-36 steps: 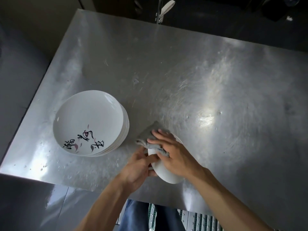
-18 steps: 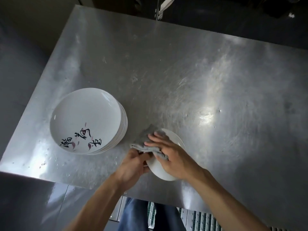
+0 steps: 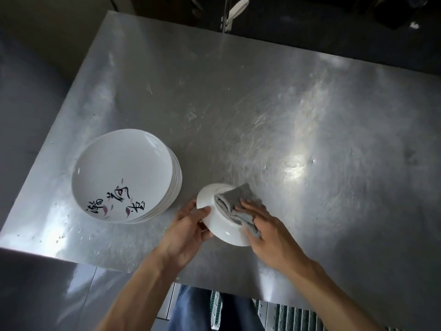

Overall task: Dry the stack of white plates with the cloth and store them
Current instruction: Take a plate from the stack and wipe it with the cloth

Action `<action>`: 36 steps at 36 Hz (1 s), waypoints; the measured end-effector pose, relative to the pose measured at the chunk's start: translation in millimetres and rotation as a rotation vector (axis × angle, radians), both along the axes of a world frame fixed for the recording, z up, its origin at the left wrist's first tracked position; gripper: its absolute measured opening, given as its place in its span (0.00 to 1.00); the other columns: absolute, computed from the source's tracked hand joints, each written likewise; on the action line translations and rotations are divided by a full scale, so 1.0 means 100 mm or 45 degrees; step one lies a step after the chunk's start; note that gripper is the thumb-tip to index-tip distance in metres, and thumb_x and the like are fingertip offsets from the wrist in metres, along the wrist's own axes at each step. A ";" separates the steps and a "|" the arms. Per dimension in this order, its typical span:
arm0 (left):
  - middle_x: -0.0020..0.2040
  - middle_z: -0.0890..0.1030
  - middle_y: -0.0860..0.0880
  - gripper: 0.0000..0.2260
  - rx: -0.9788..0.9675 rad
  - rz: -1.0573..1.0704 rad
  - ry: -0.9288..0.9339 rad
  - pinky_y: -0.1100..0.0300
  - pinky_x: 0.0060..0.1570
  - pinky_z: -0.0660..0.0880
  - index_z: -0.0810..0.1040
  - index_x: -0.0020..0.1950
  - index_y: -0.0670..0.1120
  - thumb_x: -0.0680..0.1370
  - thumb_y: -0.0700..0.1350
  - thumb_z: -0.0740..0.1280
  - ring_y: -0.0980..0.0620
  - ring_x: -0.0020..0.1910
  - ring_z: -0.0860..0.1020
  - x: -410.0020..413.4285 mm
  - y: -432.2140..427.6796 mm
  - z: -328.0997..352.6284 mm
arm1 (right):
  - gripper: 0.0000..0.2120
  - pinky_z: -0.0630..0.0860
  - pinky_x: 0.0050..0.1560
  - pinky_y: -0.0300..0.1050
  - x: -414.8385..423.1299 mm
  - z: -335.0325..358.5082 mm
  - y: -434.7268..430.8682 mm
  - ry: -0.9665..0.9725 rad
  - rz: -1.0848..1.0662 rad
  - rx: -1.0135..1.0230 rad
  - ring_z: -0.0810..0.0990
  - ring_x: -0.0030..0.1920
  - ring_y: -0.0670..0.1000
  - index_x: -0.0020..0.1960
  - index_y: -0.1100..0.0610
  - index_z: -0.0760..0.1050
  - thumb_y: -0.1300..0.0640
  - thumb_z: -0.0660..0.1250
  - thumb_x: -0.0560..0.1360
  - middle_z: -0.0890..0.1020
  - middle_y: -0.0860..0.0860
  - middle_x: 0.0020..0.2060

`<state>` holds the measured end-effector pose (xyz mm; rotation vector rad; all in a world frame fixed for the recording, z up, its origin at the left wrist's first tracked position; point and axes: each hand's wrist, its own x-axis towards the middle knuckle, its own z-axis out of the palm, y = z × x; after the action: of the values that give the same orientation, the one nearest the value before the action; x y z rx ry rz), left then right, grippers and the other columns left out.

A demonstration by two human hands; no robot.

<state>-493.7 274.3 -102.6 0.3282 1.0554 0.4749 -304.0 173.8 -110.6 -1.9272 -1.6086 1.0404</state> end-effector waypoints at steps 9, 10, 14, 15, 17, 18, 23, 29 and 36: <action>0.51 0.84 0.38 0.18 -0.004 -0.008 -0.033 0.52 0.45 0.85 0.70 0.69 0.30 0.82 0.37 0.65 0.47 0.47 0.85 0.25 0.14 0.24 | 0.26 0.80 0.59 0.45 -0.06 0.27 -0.02 -0.282 -0.125 0.443 0.83 0.58 0.51 0.67 0.59 0.79 0.64 0.76 0.69 0.83 0.53 0.61; 0.51 0.84 0.39 0.18 0.012 -0.014 -0.039 0.54 0.42 0.85 0.71 0.68 0.31 0.82 0.40 0.67 0.48 0.47 0.85 0.27 0.14 0.25 | 0.24 0.81 0.56 0.40 -0.01 0.29 0.01 -0.257 -0.160 0.467 0.85 0.53 0.48 0.66 0.58 0.79 0.66 0.74 0.70 0.84 0.51 0.58; 0.51 0.82 0.46 0.12 0.232 -0.134 0.207 0.57 0.42 0.79 0.79 0.57 0.44 0.81 0.52 0.69 0.48 0.50 0.82 0.28 0.11 0.24 | 0.15 0.75 0.33 0.35 0.17 0.35 0.15 0.039 -0.602 0.312 0.75 0.32 0.39 0.61 0.43 0.76 0.50 0.70 0.75 0.83 0.45 0.39; 0.50 0.81 0.48 0.10 0.344 -0.169 0.335 0.56 0.44 0.77 0.80 0.55 0.45 0.81 0.51 0.69 0.50 0.50 0.79 0.28 0.09 0.21 | 0.12 0.75 0.31 0.42 0.19 0.35 0.17 0.150 -0.710 0.228 0.73 0.30 0.43 0.57 0.42 0.77 0.47 0.71 0.74 0.82 0.51 0.36; 0.48 0.82 0.51 0.05 0.538 -0.191 0.463 0.59 0.48 0.74 0.82 0.55 0.47 0.81 0.44 0.70 0.53 0.48 0.77 0.28 0.03 0.12 | 0.06 0.77 0.31 0.50 0.25 0.32 0.20 0.340 -0.862 0.139 0.73 0.29 0.53 0.48 0.40 0.81 0.50 0.74 0.73 0.83 0.57 0.38; 0.47 0.83 0.54 0.06 0.595 -0.201 0.482 0.61 0.48 0.74 0.83 0.55 0.48 0.80 0.40 0.70 0.55 0.48 0.77 0.28 0.00 0.08 | 0.07 0.77 0.32 0.50 0.28 0.31 0.20 0.411 -0.919 0.123 0.76 0.31 0.53 0.46 0.40 0.82 0.52 0.75 0.73 0.84 0.56 0.39; 0.51 0.85 0.54 0.15 0.592 -0.255 0.433 0.53 0.50 0.80 0.82 0.59 0.47 0.81 0.31 0.64 0.54 0.50 0.81 0.22 -0.07 -0.01 | 0.08 0.83 0.46 0.49 0.45 0.25 0.16 0.650 -1.035 0.097 0.85 0.44 0.52 0.50 0.50 0.84 0.57 0.78 0.72 0.87 0.50 0.43; 0.54 0.84 0.55 0.22 0.568 -0.260 0.475 0.49 0.45 0.85 0.82 0.59 0.52 0.81 0.28 0.59 0.53 0.50 0.83 0.27 -0.15 -0.13 | 0.06 0.76 0.33 0.40 0.60 0.09 0.15 0.429 -1.120 0.122 0.79 0.30 0.45 0.46 0.47 0.81 0.55 0.76 0.72 0.82 0.40 0.33; 0.61 0.82 0.46 0.30 0.502 -0.207 0.460 0.53 0.41 0.83 0.72 0.73 0.58 0.80 0.28 0.59 0.46 0.59 0.81 0.26 -0.10 -0.20 | 0.12 0.72 0.41 0.25 0.77 -0.04 -0.03 0.032 -0.874 0.317 0.81 0.44 0.40 0.57 0.51 0.80 0.64 0.69 0.76 0.83 0.41 0.45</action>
<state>-467.9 264.5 -123.0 0.8684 1.2699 0.4865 -227.1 171.1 -114.4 -2.0402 -0.8818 0.5453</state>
